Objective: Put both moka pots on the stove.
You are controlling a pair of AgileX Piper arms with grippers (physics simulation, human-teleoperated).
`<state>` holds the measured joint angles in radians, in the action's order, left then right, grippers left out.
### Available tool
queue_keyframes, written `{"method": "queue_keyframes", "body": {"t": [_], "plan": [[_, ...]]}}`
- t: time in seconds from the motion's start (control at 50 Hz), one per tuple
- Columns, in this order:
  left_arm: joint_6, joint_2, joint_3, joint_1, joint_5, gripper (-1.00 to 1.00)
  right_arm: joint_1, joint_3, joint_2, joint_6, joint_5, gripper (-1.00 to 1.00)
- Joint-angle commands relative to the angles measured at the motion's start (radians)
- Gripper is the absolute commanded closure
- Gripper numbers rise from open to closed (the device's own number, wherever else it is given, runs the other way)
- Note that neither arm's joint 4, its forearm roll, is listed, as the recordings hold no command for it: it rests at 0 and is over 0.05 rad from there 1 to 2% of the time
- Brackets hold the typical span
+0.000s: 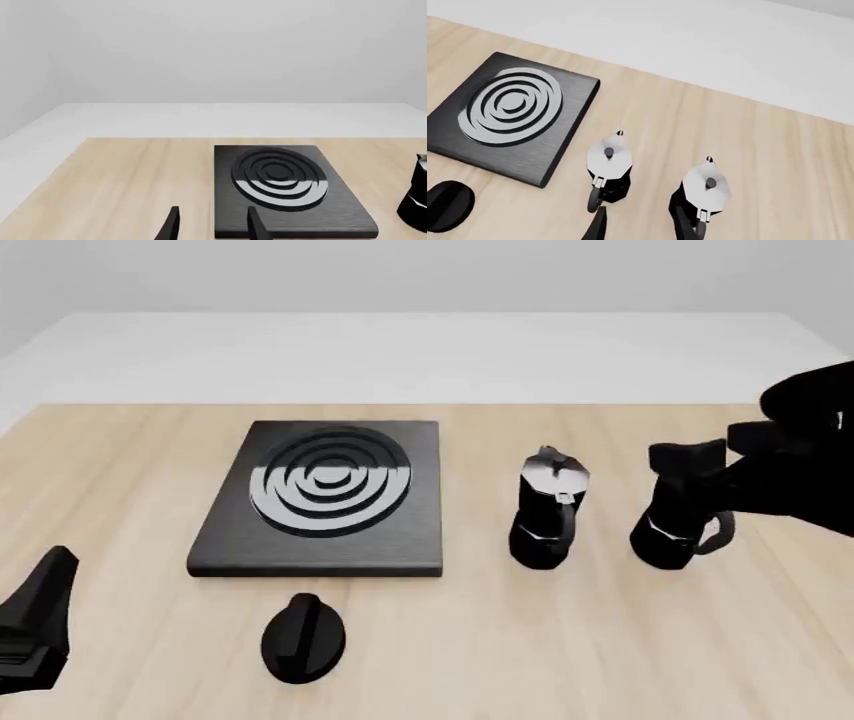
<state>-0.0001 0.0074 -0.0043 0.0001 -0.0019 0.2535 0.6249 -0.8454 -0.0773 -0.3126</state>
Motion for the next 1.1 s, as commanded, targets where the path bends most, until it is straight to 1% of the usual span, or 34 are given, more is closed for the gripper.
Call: {"method": "queue_keyframes", "body": {"t": [0.02, 0.28, 0.64, 0.7, 0.74, 1.1], "plan": [[0.0, 0.0, 0.0, 0.0, 0.0, -1.0, 0.038, 0.058, -0.087, 0.02, -0.005, -1.0], [0.0, 0.0, 0.0, 0.0, 0.0, -1.0, 0.09, 0.104, -0.166, 0.061, 0.009, -1.0], [0.0, 0.0, 0.0, 0.0, 0.0, -1.0, 0.123, 0.081, -0.284, 0.118, 0.084, -1.0], [0.0, 0.0, 0.0, 0.0, 0.0, -1.0, 0.121, 0.077, -0.291, 0.115, 0.093, -1.0], [0.0, 0.0, 0.0, 0.0, 0.0, -1.0, 0.121, 0.077, -0.304, 0.124, 0.096, -1.0], [0.0, 0.0, 0.0, 0.0, 0.0, -1.0, 0.122, 0.052, -0.381, 0.145, 0.154, -1.0]]}}
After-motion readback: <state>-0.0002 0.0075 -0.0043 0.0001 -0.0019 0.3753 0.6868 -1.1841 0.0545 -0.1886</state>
